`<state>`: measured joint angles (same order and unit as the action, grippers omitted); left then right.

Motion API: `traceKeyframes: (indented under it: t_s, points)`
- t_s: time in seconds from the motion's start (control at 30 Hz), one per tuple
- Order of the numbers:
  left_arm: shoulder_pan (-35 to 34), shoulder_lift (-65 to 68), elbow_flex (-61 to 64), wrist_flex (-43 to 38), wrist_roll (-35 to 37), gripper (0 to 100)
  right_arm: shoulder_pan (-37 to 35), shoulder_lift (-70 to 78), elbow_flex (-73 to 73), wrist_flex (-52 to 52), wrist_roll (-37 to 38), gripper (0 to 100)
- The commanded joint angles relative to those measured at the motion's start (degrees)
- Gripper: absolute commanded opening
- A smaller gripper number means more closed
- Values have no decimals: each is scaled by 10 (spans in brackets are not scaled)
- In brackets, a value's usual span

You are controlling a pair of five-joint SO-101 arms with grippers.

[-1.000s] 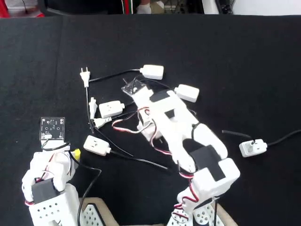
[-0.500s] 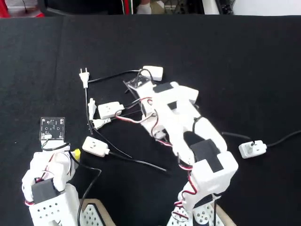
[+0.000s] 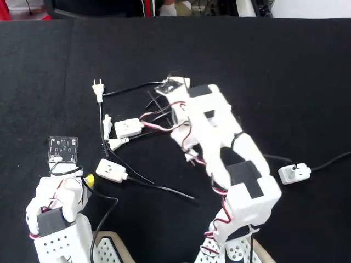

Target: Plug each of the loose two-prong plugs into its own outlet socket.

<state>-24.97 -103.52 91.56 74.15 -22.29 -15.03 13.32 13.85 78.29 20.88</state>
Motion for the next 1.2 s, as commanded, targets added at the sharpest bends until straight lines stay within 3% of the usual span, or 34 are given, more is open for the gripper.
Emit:
traceKeyframes:
  t_s: [0.0, 0.17, 0.57, 0.73, 0.83, 1.07, 1.17]
  points:
    - [-6, -3, -4, 2, -6, 263, 17, 0, 0, -4, 12, 186]
    - [-6, -3, -4, 2, -6, 263, -21, 29, 53, -59, 8, 184]
    - [-6, -3, -3, 2, -6, 263, -55, 74, 49, -64, 8, 178]
    - [-6, -3, -3, 2, -6, 263, -55, 73, 45, -63, 7, 8]
    - [-6, -3, -3, 2, -6, 263, -55, 73, 40, -59, 7, 84]
    - [-6, -3, -3, 2, -6, 263, -55, 73, -33, 20, 7, 374]
    - [-6, -3, -3, 2, -6, 263, -55, 73, -57, 47, 7, 417]
